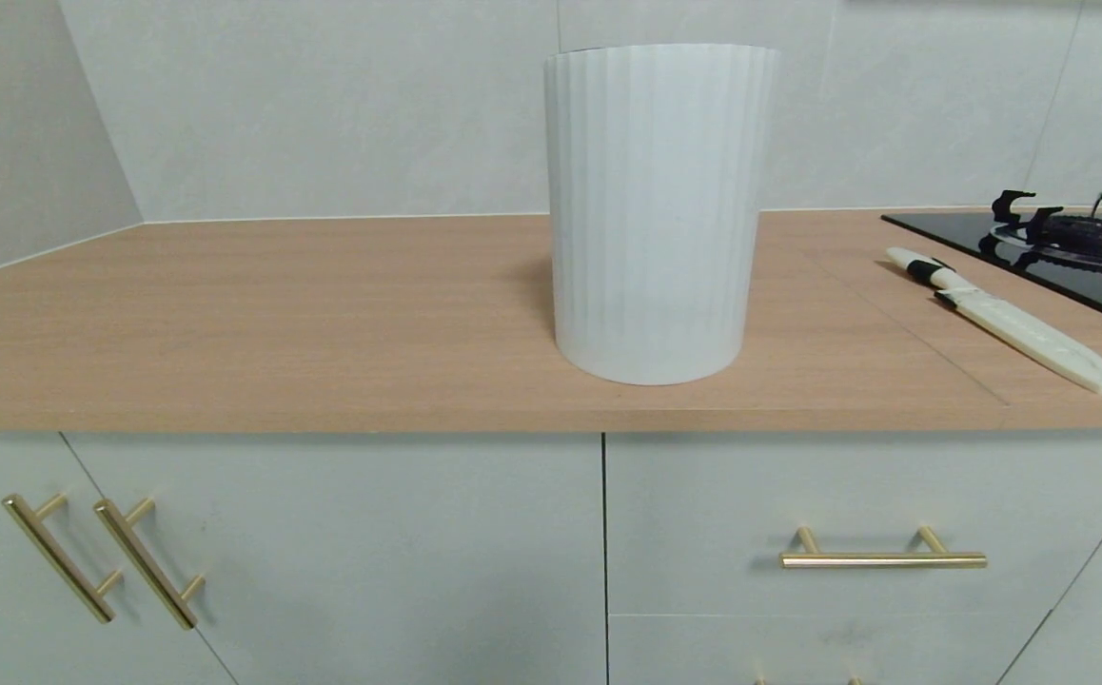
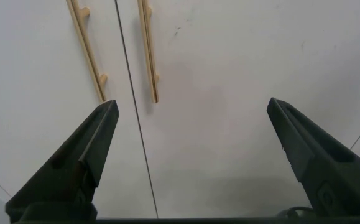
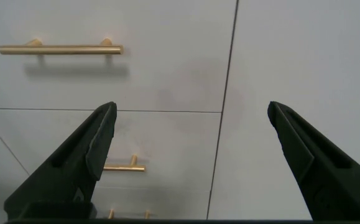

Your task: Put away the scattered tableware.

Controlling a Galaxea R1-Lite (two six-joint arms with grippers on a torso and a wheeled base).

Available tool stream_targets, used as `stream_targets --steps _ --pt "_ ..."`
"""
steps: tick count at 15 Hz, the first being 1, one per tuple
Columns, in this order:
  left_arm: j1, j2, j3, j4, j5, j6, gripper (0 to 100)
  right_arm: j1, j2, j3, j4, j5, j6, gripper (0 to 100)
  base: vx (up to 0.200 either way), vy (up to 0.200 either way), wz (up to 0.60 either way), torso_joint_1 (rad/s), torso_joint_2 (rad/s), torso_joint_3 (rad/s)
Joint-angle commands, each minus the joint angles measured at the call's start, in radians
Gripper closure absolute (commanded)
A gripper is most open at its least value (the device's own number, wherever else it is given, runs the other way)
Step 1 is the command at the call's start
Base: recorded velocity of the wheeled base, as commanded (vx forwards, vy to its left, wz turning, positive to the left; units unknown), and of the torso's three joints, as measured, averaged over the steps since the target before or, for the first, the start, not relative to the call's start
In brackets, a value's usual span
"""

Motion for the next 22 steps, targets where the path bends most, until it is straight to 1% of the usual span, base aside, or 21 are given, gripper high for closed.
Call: stream_targets --steps 1,5,9,16,22 --pt "0.000 0.000 0.000 0.000 0.000 0.000 0 0.001 0.001 0.000 0.000 0.000 0.000 0 0.000 0.000 0.00 0.000 0.00 0.000" --pt "0.000 0.000 0.000 0.000 0.000 0.000 0 0.001 0.001 -0.001 0.000 0.000 0.000 0 0.000 0.000 0.00 0.003 -0.02 -0.009" --pt "0.000 0.000 0.000 0.000 0.000 0.000 0 0.001 0.001 0.000 0.000 0.000 0.000 0 0.000 0.000 0.00 0.082 -0.25 -0.262" --pt "0.000 0.000 0.000 0.000 0.000 0.000 0 0.001 0.001 0.000 0.000 0.000 0.000 0 0.000 0.000 0.00 0.147 -0.50 -0.300" --pt "0.000 0.000 0.000 0.000 0.000 -0.002 0 0.001 0.001 0.000 0.000 0.000 0.000 0 0.000 0.000 0.00 0.193 -0.48 -0.286"
